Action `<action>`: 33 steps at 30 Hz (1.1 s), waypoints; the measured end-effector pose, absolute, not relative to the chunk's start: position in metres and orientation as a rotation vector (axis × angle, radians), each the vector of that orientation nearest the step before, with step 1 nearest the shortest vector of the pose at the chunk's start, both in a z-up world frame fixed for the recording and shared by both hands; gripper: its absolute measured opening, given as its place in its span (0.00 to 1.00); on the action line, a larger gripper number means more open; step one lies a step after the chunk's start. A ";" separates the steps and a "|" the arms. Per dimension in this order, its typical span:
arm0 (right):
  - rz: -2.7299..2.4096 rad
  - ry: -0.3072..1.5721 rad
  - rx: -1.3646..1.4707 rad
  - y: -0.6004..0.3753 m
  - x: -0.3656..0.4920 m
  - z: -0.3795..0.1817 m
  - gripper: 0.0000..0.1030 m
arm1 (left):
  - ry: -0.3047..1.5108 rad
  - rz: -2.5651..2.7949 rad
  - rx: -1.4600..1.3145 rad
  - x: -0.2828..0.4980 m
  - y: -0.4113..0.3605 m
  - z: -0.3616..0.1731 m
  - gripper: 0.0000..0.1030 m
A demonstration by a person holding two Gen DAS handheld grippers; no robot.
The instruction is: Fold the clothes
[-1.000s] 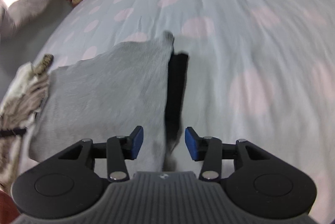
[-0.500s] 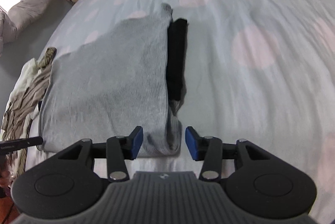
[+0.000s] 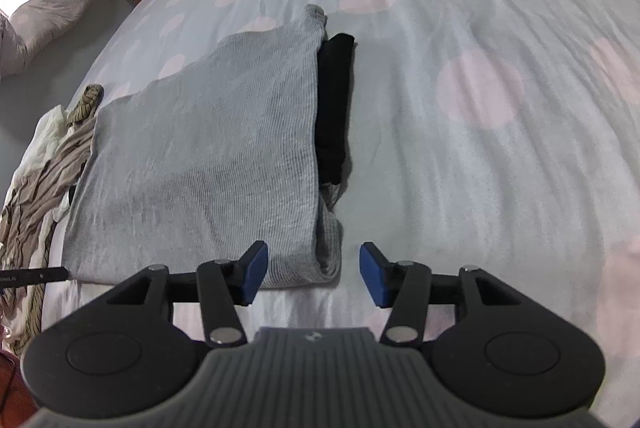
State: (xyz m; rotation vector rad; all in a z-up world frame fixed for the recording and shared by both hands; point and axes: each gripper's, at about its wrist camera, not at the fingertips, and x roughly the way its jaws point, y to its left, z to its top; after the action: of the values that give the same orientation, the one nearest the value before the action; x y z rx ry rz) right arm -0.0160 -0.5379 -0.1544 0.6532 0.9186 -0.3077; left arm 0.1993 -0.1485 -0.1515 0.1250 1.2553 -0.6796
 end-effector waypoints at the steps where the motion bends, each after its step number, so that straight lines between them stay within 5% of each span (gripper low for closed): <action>1: -0.304 0.925 0.650 -0.537 -0.015 -0.154 0.53 | 1.257 -0.680 0.128 0.199 -0.149 -0.153 0.22; 4: -0.297 0.956 0.630 -0.535 -0.012 -0.155 0.51 | 1.265 -0.678 0.112 0.200 -0.147 -0.157 0.15; 7: -0.317 0.982 0.604 -0.533 -0.010 -0.156 0.15 | 1.249 -0.668 0.101 0.199 -0.143 -0.155 0.08; 17: -0.394 1.006 0.584 -0.534 -0.016 -0.153 0.12 | 1.238 -0.496 0.092 0.201 -0.124 -0.148 0.00; 21: -0.441 0.983 0.602 -0.537 -0.022 -0.150 0.14 | 1.237 -0.462 -0.018 0.205 -0.106 -0.146 0.00; 24: -0.484 0.926 0.637 -0.542 -0.031 -0.145 0.23 | 1.220 -0.423 -0.075 0.207 -0.097 -0.145 0.04; 26: -0.480 0.883 0.683 -0.546 -0.038 -0.143 0.40 | 1.205 -0.417 -0.126 0.208 -0.090 -0.144 0.12; 33: -0.395 0.848 0.703 -0.542 -0.031 -0.141 0.49 | 1.126 -0.478 -0.301 0.208 -0.081 -0.137 0.18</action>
State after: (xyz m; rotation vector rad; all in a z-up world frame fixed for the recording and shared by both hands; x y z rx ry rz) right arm -0.0314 -0.5424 -0.1415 0.7027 0.8477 -0.3946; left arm 0.2082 -0.0808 -0.1371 -0.3007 1.1260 -0.4785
